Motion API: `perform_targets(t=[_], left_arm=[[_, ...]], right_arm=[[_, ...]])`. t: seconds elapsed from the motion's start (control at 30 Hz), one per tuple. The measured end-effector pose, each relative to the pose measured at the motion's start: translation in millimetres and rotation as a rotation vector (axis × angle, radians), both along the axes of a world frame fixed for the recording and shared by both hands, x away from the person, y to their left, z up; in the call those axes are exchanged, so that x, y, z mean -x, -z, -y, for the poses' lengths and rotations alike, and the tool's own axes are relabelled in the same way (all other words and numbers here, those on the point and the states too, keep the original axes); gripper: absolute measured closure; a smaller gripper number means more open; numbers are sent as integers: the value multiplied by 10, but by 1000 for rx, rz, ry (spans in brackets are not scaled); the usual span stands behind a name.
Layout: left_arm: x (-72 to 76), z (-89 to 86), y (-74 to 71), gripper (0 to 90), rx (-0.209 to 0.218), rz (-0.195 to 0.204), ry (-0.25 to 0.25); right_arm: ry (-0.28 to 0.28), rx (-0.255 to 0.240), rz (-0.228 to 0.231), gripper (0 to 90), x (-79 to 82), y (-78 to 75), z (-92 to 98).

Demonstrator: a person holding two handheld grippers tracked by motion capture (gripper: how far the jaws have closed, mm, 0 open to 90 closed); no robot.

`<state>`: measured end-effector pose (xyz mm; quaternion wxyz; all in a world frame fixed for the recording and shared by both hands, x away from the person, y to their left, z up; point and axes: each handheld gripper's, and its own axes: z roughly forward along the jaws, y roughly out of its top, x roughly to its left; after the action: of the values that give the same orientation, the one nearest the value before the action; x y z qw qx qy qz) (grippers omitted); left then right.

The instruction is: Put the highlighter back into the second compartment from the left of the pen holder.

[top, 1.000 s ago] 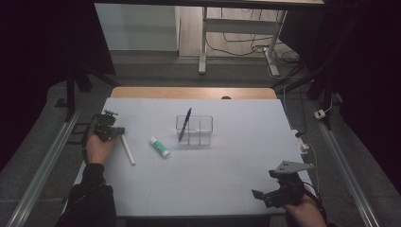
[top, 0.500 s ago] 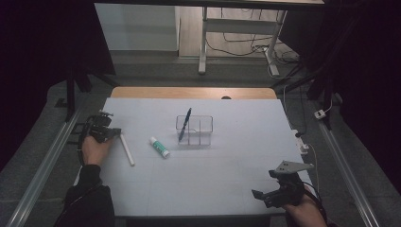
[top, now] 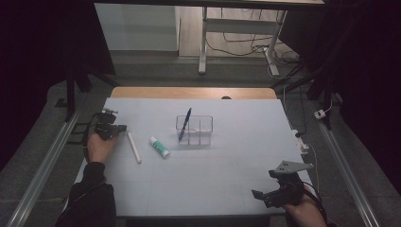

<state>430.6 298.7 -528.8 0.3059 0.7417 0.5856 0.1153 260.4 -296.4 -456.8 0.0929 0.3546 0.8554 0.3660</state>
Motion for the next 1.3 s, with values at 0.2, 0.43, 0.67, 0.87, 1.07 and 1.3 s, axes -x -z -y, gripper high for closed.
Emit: perform_targets(t=[0.2,0.43,0.67,0.87,1.07,1.3], left_arm=[[-103,143,25,882,-34,-19,20],[-83,163,50,884,-33,-43,33],[-12,186,44,884,-18,-55,46],[89,271,30,884,-14,-71,72],[197,402,11,884,-23,-88,103],[334,553,-10,884,-35,-105,132]], right_arm=[[1,0,0,0,-2,0,3],[1,-7,2,0,1,1,4],[0,-6,3,0,2,0,5],[-2,-4,4,0,4,-2,3],[-6,-5,2,0,4,-4,4],[-13,-6,3,0,0,-7,6]])
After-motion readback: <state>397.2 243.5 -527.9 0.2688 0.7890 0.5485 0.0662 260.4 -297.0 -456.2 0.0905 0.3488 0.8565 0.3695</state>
